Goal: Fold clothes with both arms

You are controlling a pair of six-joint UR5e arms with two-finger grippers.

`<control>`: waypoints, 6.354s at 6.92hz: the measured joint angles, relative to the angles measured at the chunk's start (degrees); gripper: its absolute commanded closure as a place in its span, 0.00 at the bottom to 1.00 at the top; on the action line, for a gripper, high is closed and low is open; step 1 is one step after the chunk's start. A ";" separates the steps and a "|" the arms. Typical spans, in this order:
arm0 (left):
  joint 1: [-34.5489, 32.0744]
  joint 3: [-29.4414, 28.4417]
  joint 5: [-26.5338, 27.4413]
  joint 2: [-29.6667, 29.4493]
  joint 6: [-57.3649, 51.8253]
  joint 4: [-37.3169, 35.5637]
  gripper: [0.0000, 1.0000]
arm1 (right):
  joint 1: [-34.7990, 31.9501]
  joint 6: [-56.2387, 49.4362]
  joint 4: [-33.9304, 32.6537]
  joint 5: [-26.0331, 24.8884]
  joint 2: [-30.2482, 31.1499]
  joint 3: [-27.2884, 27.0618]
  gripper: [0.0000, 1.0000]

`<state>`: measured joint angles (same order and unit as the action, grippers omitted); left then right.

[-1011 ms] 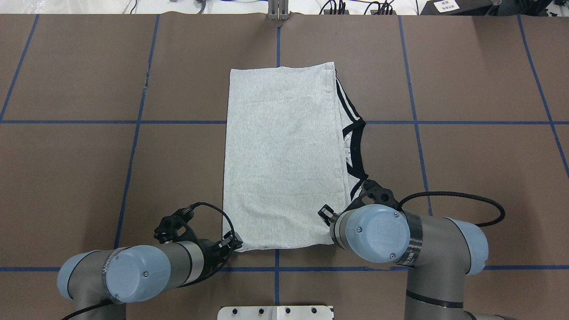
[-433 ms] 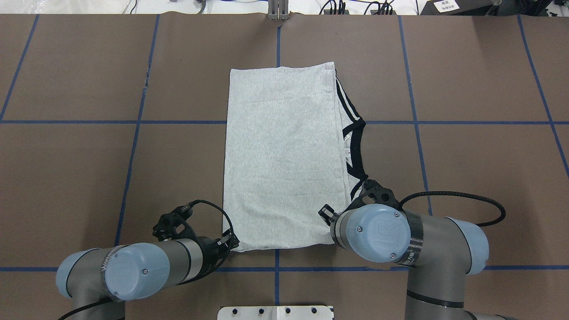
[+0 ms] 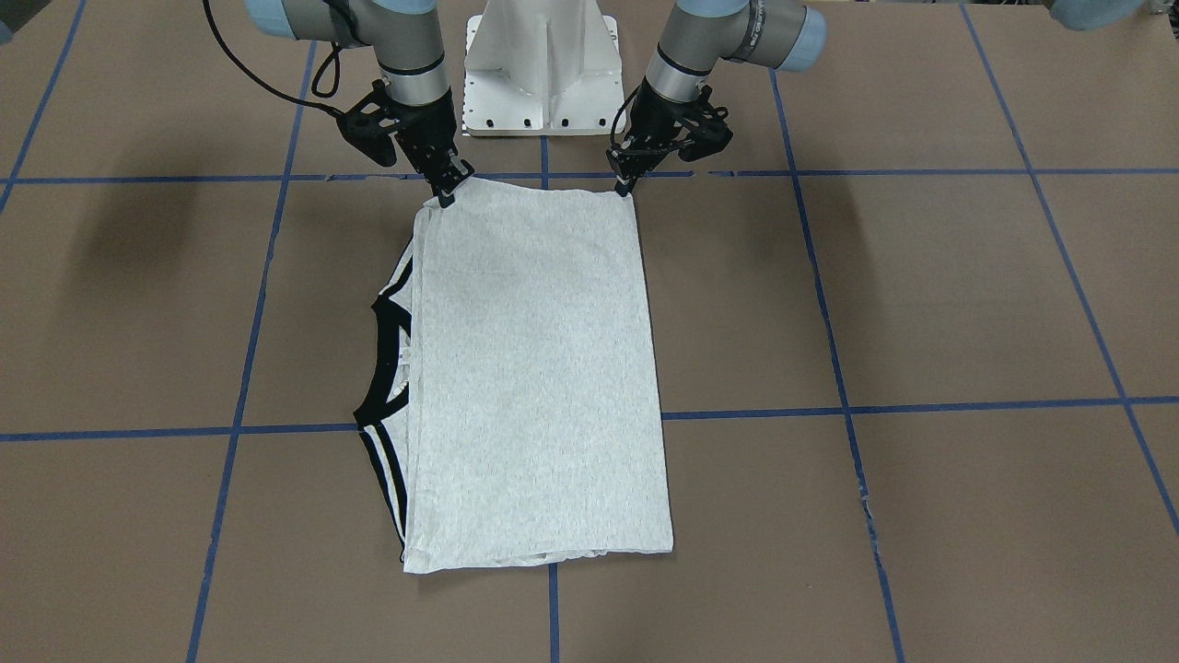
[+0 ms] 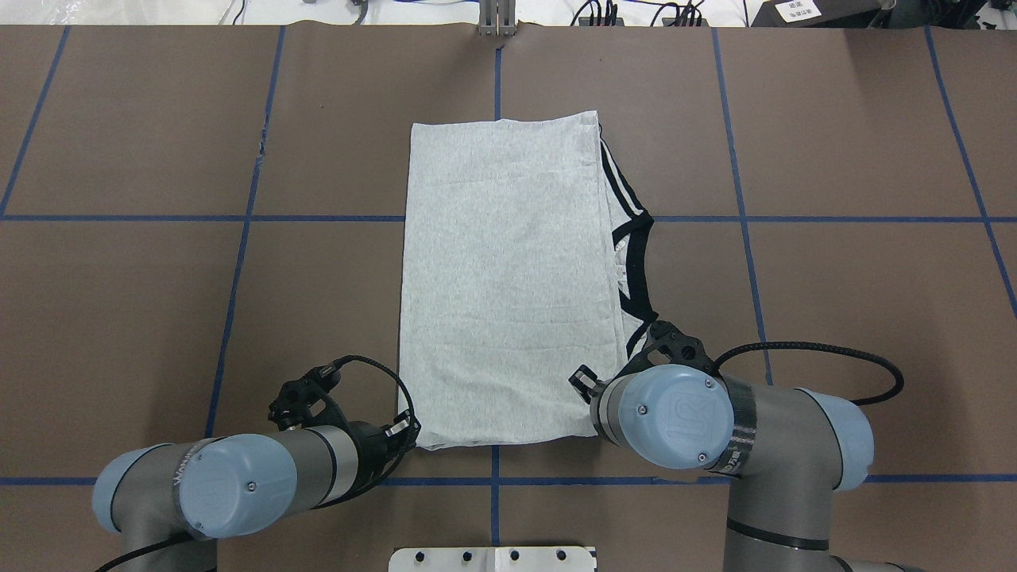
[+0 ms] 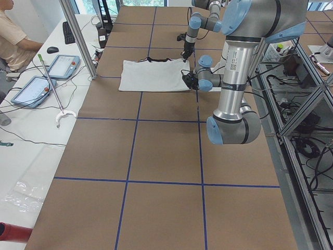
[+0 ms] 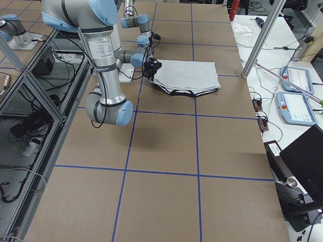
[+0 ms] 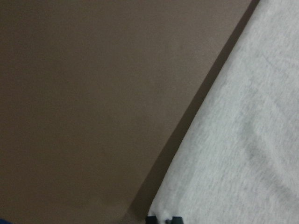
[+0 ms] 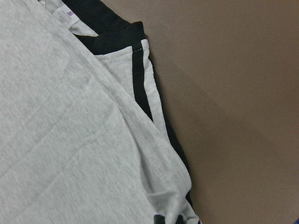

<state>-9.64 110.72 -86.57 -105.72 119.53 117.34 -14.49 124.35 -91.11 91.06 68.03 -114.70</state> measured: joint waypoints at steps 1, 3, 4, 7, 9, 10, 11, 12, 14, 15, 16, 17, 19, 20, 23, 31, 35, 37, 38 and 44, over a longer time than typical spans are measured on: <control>0.01 2.48 -0.10 1.79 0.16 0.00 1.00 | 0.14 0.05 -0.02 0.00 -0.12 -0.21 1.00; 0.32 5.44 -0.27 3.64 1.01 -0.01 1.00 | 1.60 0.45 -0.06 0.00 -0.19 -2.29 1.00; 1.08 6.76 -0.37 4.17 2.35 -0.01 1.00 | 3.07 1.28 -0.18 0.00 -0.07 -3.75 1.00; 2.78 12.65 -0.42 5.77 5.43 -0.06 1.00 | 5.91 2.78 -3.29 0.00 1.68 -9.57 1.00; 2.76 17.74 -0.36 7.14 6.51 -0.27 1.00 | 4.71 2.64 -3.68 0.05 4.57 -13.24 1.00; 2.10 19.41 -0.36 7.20 6.38 -0.43 1.00 | 2.85 2.43 -3.73 0.10 4.82 -14.33 1.00; -0.06 19.48 -0.37 6.62 4.98 -0.87 1.00 | 0.31 2.08 -3.76 0.14 4.33 -14.61 1.00; -3.57 17.59 -0.41 4.52 1.78 -1.93 1.00 | -2.66 0.71 -3.76 0.27 3.18 -13.87 1.00; -10.89 9.18 -0.55 -4.01 -5.41 -5.05 1.00 | -9.91 -5.27 -3.55 1.60 -1.50 -7.55 1.00; -14.64 5.05 -0.96 -7.29 -9.38 -5.58 1.00 | -13.61 -8.09 -3.31 2.95 -4.58 -2.81 1.00; -17.70 1.23 -1.53 -9.45 -12.82 -5.52 1.00 | -16.35 -10.22 -3.19 3.86 -7.10 1.39 1.00; -20.04 -2.67 -1.84 -11.50 -15.58 -5.20 1.00 | -18.36 -12.03 -3.11 4.54 -9.31 5.21 1.00; -22.75 -10.36 -1.87 -15.54 -18.63 -3.93 1.00 | -21.15 -13.82 -1.12 6.68 -14.77 14.52 1.00; -23.58 -13.20 -1.78 -16.59 -20.29 -2.24 1.00 | -22.55 -13.93 2.95 8.04 -16.41 19.51 1.00; -24.85 -20.20 -0.81 -18.34 -23.50 4.41 0.80 | -25.54 -16.00 8.59 10.80 -18.43 27.78 0.01; -43.00 -35.29 -16.31 -18.80 -56.98 17.40 0.52 | -47.66 -68.89 16.66 25.15 -15.36 45.13 0.00; -62.69 -32.89 -41.99 -9.56 -91.30 10.28 0.54 | -62.72 -99.03 15.71 38.81 -4.51 42.94 0.00; -70.56 -30.72 -45.92 -7.07 -106.18 -3.54 0.51 | -65.42 -106.52 12.96 41.35 -0.66 40.97 0.00; -74.76 -30.70 -46.24 -6.50 -113.74 -9.69 0.45 | -66.01 -110.16 11.03 42.28 0.44 40.58 0.00; -77.40 -28.84 -46.95 -0.39 -123.22 -16.33 0.00 | -67.05 -118.68 2.00 44.22 5.30 35.26 0.00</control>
<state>-87.04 81.88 -133.52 -106.12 -3.69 101.01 -81.53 5.67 -89.10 135.27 73.33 -79.44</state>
